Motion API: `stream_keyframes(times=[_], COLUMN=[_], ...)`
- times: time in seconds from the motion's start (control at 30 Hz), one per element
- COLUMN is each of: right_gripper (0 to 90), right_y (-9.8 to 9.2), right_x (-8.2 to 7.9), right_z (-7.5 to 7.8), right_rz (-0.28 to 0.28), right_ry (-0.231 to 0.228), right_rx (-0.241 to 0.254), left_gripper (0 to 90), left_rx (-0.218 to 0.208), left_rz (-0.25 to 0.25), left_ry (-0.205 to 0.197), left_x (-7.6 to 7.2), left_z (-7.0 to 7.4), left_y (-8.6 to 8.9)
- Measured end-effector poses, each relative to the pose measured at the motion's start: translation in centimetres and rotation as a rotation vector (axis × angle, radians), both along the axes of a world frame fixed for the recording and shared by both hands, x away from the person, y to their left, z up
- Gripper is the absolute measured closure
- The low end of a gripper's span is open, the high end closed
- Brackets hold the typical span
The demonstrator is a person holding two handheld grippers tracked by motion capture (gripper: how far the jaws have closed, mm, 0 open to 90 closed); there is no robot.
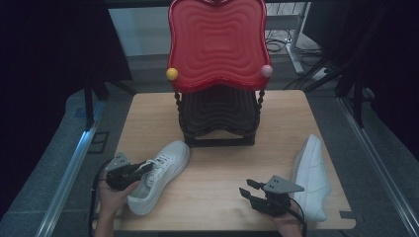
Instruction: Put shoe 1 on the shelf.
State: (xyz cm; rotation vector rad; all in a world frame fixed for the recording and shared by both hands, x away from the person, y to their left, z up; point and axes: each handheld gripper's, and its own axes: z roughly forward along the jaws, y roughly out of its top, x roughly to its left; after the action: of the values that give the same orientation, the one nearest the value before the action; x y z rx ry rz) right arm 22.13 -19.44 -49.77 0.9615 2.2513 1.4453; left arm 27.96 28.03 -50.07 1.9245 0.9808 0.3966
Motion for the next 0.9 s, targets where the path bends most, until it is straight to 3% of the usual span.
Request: stream_keyframes(times=[0.2,0.37,0.53,0.9], right_gripper=[56.9,56.9,56.9,56.9], right_y=[-0.2,-0.3,-0.6,-0.7], right_x=[0.0,-0.3,-0.4,-0.3], right_z=[0.2,0.4,0.5,0.4], right_rz=[-0.008,-0.012,-0.017,-0.025], right_ry=[-0.005,-0.01,-0.018,-0.016], right_rx=[0.008,0.01,0.017,0.019], left_gripper=[82.6,82.5,82.5,82.4], left_rx=[-0.032,-0.084,-0.217,-0.374], left_rz=[0.011,0.029,0.063,0.126], left_ry=[0.004,-0.013,-0.01,-0.055], left_x=[0.0,-0.6,-1.3,-2.4], left_z=[0.1,0.6,1.0,1.8], left_y=[0.1,0.5,1.7,3.5])
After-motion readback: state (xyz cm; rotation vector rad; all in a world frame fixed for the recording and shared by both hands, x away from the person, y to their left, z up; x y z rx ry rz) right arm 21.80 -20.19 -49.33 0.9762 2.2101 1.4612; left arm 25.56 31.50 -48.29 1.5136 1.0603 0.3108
